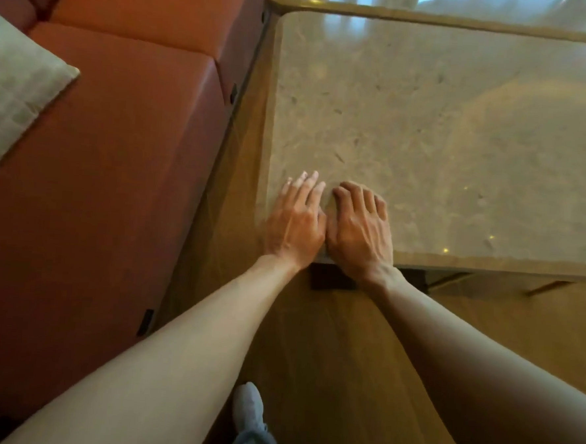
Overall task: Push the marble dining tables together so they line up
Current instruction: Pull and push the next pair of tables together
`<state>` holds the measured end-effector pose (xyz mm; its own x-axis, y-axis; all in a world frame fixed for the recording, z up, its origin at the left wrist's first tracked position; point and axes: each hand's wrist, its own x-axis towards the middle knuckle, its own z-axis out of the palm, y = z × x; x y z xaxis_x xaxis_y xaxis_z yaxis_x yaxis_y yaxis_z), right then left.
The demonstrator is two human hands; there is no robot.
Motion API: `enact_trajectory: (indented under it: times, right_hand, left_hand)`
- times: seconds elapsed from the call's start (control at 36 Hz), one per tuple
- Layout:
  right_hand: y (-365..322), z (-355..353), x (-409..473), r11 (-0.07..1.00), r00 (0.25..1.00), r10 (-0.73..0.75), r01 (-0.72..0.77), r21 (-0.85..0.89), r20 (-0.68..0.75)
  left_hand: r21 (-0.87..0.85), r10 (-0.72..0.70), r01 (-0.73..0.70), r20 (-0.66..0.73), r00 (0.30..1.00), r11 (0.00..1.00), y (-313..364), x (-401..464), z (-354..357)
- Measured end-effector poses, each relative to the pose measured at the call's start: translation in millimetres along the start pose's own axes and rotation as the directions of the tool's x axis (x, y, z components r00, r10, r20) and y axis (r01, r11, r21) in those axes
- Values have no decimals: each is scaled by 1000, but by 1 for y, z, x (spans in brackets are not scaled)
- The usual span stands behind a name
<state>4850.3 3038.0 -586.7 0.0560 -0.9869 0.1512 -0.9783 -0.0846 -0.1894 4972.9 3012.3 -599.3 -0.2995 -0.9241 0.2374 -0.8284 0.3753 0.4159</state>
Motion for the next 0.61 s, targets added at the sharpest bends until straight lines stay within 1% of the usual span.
enact_trajectory:
  times: [0.06, 0.11, 0.19, 0.25, 0.39, 0.61]
  right_hand:
    - [2, 6, 0, 1000, 999, -2, 3, 3, -40]
    - [3, 10, 0, 1000, 997, -2, 1, -19, -72]
    - [1, 10, 2, 999, 996, -9, 6, -38, -84]
    - [0, 9, 3, 999, 998, -11, 7, -51, -66]
    - [-3, 8, 5, 996, 999, 6, -9, -85, -39]
    - [-2, 11, 8, 994, 1000, -3, 0, -106, -26]
  left_hand:
    - [37, 11, -10, -24, 1000, 999, -4, -2, 7]
    - [50, 22, -18, -77, 997, 999, -5, -2, 12]
    - [65, 68, -59, -138, 988, 996, -6, -3, 13]
    - [66, 85, -76, -148, 985, 995, -7, -3, 11]
    - [68, 75, -64, -178, 981, 996, -5, -1, 12]
    - [93, 91, -76, -175, 980, 993, -7, 1, 11]
